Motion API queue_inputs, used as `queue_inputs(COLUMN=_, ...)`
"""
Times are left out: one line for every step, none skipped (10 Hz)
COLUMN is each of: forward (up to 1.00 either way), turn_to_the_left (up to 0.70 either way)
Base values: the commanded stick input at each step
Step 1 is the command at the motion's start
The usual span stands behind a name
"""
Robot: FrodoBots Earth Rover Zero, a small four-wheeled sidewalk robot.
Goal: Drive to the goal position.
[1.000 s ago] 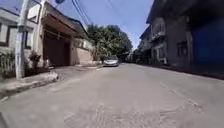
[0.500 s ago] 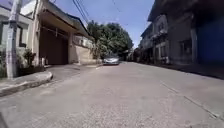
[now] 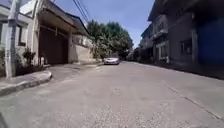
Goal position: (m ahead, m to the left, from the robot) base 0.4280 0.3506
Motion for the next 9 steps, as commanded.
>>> queue_inputs(forward=0.15, turn_to_the_left=0.00)
queue_inputs(forward=0.25, turn_to_the_left=0.00)
queue_inputs(forward=0.35, turn_to_the_left=0.00)
queue_inputs(forward=0.84, turn_to_the_left=0.00)
queue_inputs(forward=1.00, turn_to_the_left=0.00)
queue_inputs(forward=1.00, turn_to_the_left=0.00)
queue_inputs(forward=1.00, turn_to_the_left=0.00)
queue_inputs(forward=1.00, turn_to_the_left=0.00)
queue_inputs(forward=1.00, turn_to_the_left=0.00)
